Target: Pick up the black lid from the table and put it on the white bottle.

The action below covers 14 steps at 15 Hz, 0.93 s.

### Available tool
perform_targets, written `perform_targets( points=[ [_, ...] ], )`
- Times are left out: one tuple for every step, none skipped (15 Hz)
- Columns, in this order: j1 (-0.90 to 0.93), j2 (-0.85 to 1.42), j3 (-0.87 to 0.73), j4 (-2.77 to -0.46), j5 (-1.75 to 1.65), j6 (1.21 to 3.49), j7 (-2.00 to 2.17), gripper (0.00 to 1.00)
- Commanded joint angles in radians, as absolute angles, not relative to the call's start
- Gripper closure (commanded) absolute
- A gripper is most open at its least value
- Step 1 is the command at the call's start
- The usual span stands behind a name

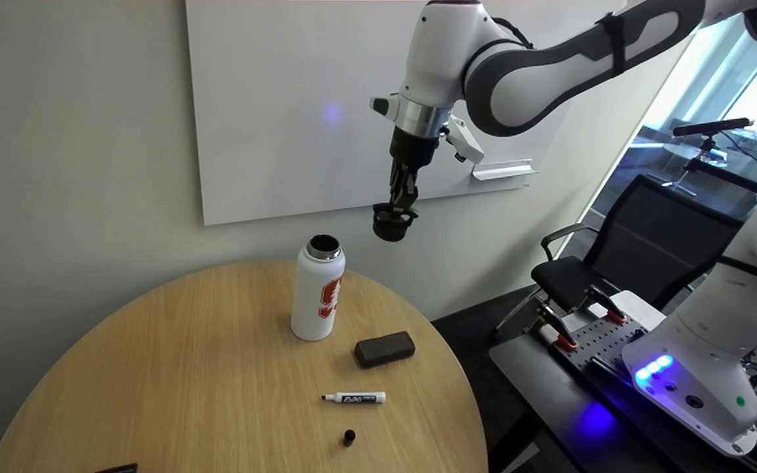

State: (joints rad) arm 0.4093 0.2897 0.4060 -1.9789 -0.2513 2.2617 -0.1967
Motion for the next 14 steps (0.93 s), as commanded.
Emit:
perform_targets(
  points=[
    [0.442,0.251,0.433,-1.958,-0.242,2.224,-0.255,0.95],
    [0.451,0.254,0.442,-1.945,-0.242,2.218,-0.268,0.95],
    [0.467,0.270,0.448,-1.921,-0.255,2.210,-0.271,0.95],
    [0.479,0.279,0.451,-1.903,-0.261,2.203,-0.276,0.95],
    [0.495,0.296,0.451,-1.876,-0.275,2.194,-0.276,0.95],
    [0.506,0.307,0.452,-1.856,-0.285,2.188,-0.283,0.95],
    [0.518,0.324,0.444,-1.834,-0.304,2.192,-0.268,0.95],
    [0.507,0.287,0.447,-1.899,-0.275,2.235,-0.254,0.95],
    [0.512,0.293,0.447,-1.891,-0.277,2.235,-0.253,0.80],
    [0.513,0.295,0.447,-1.892,-0.277,2.235,-0.253,0.80],
    [0.513,0.298,0.446,-1.893,-0.277,2.235,-0.253,0.80],
    [0.512,0.298,0.445,-1.893,-0.277,2.235,-0.253,0.80],
    [0.511,0.298,0.444,-1.893,-0.277,2.235,-0.253,0.80],
    [0.511,0.299,0.445,-1.893,-0.277,2.235,-0.253,0.95]
  ],
)
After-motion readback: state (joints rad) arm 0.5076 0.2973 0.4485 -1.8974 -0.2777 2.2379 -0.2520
